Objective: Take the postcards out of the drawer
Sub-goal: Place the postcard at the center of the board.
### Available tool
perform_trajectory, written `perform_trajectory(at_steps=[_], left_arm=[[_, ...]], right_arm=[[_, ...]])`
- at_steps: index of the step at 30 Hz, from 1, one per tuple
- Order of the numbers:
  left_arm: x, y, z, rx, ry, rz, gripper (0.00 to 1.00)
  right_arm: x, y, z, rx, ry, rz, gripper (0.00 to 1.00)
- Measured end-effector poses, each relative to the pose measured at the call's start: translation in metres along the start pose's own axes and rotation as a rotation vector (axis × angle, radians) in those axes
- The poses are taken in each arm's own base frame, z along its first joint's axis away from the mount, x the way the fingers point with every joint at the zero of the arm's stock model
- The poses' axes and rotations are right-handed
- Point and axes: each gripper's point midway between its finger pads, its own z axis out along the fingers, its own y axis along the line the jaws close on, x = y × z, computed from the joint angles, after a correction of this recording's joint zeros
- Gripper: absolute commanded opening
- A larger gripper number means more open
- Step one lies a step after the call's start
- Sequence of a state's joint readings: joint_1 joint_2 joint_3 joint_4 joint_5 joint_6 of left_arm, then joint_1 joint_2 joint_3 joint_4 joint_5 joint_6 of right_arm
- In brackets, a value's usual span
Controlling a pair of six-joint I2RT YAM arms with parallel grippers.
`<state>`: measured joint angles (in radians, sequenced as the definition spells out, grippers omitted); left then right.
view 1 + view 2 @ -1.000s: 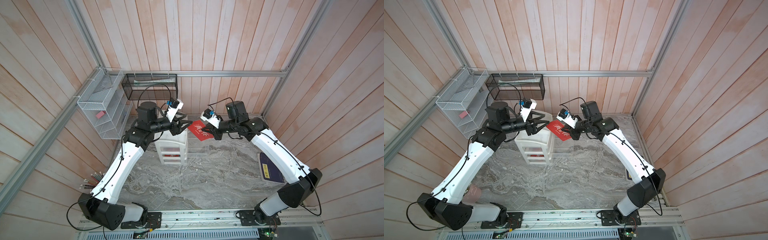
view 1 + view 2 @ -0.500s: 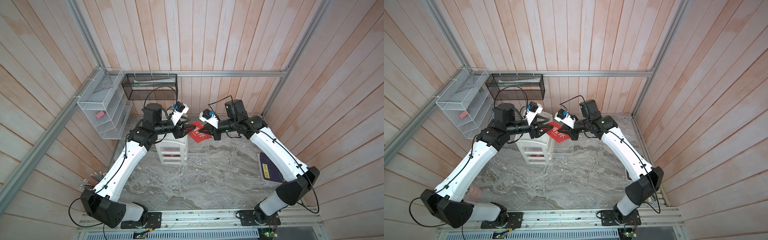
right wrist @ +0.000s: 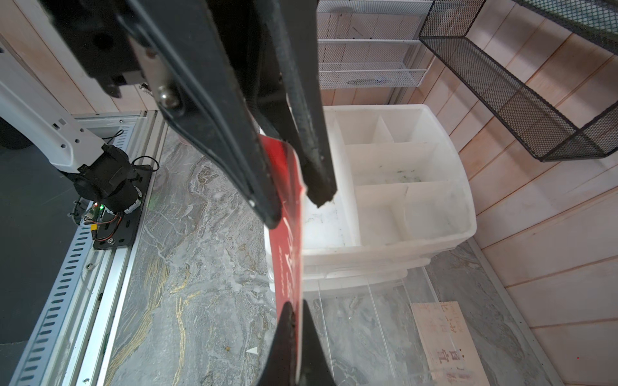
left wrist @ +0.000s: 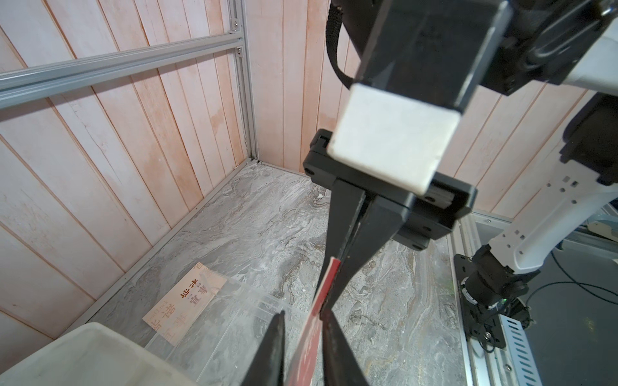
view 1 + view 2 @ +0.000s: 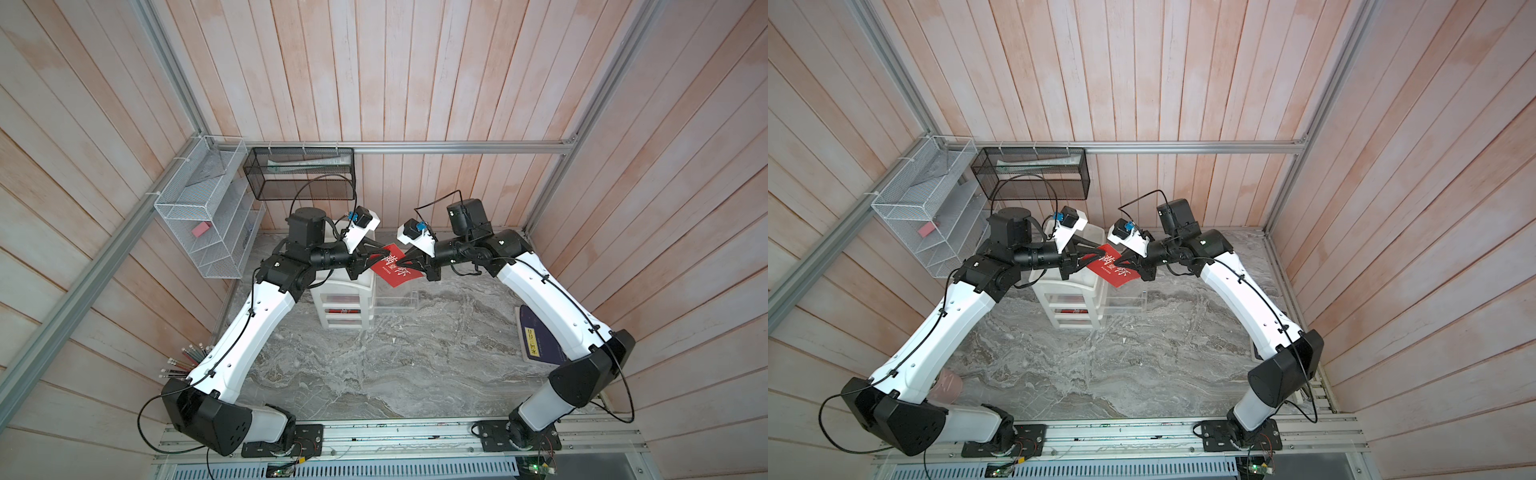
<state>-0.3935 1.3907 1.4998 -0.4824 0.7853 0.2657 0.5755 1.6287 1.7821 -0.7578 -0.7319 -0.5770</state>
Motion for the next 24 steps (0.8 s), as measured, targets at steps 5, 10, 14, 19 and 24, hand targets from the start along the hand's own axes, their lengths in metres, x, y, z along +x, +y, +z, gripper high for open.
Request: perform_trajectory(at_steps=[5,10,14,19,24], left_arm=[[0.000,0.000,0.000,0.002,0.000,0.002,0.07],[0.000,-0.001,0.001,0.009,-0.004,0.001,0.00],[0.001,-0.001,0.002,0.012,-0.008,-0.002,0.00],[0.003,0.000,0.003,0.013,-0.010,-0.014,0.00],[-0.001,0.005,0.003,-0.015,-0.024,-0.033,0.00]], right_arm=[[0.000,0.000,0.000,0.000,-0.001,0.000,0.00],[-0.001,-0.001,0.000,0.002,-0.003,0.001,0.03],[-0.001,-0.002,0.001,0.005,-0.004,0.014,0.17],[-0.007,-0.011,-0.001,0.027,-0.034,0.035,0.30],[-0.003,-0.038,-0.016,0.097,-0.095,0.114,0.44]])
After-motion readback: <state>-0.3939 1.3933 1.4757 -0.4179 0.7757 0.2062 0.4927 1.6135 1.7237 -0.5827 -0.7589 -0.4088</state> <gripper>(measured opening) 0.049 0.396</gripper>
